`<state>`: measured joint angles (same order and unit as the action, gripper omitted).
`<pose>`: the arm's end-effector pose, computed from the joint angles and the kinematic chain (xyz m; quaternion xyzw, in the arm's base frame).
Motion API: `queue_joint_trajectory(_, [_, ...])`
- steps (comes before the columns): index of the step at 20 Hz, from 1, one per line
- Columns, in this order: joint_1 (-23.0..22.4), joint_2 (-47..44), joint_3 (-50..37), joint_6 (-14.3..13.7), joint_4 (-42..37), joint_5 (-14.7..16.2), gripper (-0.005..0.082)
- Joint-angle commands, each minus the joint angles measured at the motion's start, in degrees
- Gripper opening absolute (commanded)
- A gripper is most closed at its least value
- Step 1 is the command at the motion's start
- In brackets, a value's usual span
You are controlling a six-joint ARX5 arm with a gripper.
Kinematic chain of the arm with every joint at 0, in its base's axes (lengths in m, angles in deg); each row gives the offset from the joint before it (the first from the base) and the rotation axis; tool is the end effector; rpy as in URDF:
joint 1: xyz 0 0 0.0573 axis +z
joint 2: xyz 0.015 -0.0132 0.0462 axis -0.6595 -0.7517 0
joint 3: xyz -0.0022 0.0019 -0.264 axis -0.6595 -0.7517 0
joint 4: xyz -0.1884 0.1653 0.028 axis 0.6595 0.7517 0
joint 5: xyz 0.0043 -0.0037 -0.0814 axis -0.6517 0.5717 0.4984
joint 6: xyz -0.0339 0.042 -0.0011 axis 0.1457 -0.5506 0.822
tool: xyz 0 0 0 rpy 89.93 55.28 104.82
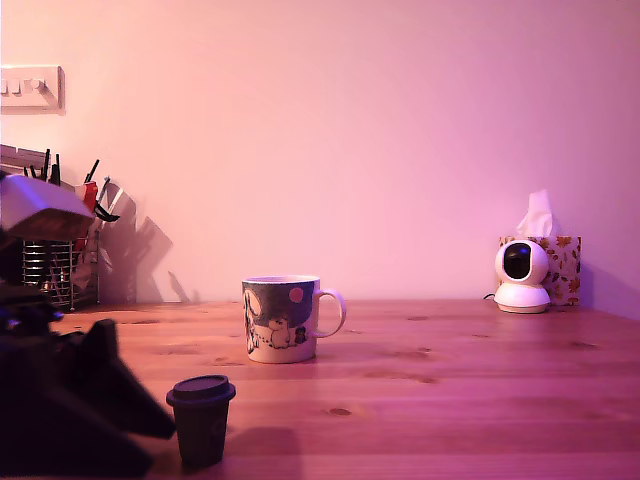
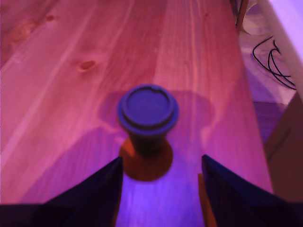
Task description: Pick up the coffee capsules on the table and drop them inside the coffee cup
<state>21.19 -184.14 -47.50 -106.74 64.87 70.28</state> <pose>0.2015 -0.0978 0.0813 0.1577 0.2188 -0.6527 0.7080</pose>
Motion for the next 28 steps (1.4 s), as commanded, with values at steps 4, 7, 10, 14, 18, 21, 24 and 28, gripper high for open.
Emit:
queue_joint_trajectory(4, [-1.09, -1.7, 1.57, 1.46, -1.9, -1.29, 0.048])
queue_joint_trajectory(7, [-1.7, -2.54, 2.16, 2.16, -2.75, -1.29, 0.048])
queue_joint_trajectory(10, [-2.38, -3.28, 3.37, 2.19, -2.71, -1.29, 0.048])
queue_joint_trajectory(14, [-3.26, -3.5, 4.55, 2.19, -2.67, -1.31, 0.048])
queue_joint_trajectory(18, [-3.85, -3.54, 4.57, 2.29, -2.69, -1.7, 0.048])
queue_joint_trajectory(21, [-4.63, -4.35, 4.72, 2.38, -2.64, -1.7, 0.048])
queue_joint_trajectory(24, [-5.6, -5.95, 5.75, 2.75, -2.69, -1.68, 0.048])
queue_joint_trajectory(28, [-6.32, -6.97, 7.56, 3.91, -2.58, -1.66, 0.048])
